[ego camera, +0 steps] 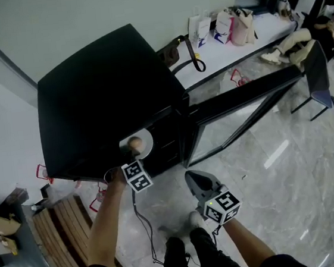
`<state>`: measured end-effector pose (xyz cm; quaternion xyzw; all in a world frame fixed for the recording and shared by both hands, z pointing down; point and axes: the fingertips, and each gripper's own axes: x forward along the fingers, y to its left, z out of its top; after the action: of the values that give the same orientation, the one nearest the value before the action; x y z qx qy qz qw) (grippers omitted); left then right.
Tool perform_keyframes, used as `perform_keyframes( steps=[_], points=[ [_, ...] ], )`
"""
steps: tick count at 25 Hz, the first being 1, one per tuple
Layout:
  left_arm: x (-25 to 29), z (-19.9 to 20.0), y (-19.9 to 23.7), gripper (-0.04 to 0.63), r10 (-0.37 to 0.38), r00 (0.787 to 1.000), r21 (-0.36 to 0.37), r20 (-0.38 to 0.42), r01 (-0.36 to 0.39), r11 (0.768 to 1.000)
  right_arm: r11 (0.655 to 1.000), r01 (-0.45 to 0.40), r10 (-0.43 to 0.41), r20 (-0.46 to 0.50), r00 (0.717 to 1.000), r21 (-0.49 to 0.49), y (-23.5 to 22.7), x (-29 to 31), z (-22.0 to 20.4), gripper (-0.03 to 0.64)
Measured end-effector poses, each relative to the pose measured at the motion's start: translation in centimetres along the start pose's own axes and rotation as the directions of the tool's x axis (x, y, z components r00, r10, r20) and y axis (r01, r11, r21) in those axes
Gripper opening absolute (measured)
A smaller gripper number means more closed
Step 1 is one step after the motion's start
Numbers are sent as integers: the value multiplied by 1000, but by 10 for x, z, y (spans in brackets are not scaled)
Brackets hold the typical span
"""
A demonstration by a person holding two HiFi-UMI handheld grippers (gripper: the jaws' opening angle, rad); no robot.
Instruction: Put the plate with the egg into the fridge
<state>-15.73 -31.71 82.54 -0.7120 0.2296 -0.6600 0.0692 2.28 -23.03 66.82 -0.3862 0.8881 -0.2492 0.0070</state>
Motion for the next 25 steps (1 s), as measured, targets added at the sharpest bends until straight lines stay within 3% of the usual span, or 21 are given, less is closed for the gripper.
perform_keyframes(
  steps=[3,7,10,13,17,21,25],
  points=[
    [-4,-6,-5,111,-72,997,-9,-28,72,997,1000,0,0,-3,1000,-3,2,-1,0,6],
    [-12,-10,-2,117,-33,998,11,-44,34,999,1000,-3,3,-14,1000,-23,3,-5,0,6],
    [-32,-6,5,117,54,998,3,-13,-54,999,999,3,-3,-17,1000,-32,0,-11,3,6],
    [-71,9,6,115,185,979,-60,82,-180,982,999,11,-11,-16,1000,-38,-1,-24,10,6],
    [-144,41,-8,93,299,924,-252,238,-239,938,994,13,-15,-17,1000,-106,7,-47,21,6],
    [-216,92,-28,14,422,826,-432,373,-248,867,987,44,-43,9,999,-153,2,-81,39,6],
    [-268,147,-44,11,472,757,-567,453,-164,807,985,83,-82,11,997,-152,-26,-123,58,8]
  ],
)
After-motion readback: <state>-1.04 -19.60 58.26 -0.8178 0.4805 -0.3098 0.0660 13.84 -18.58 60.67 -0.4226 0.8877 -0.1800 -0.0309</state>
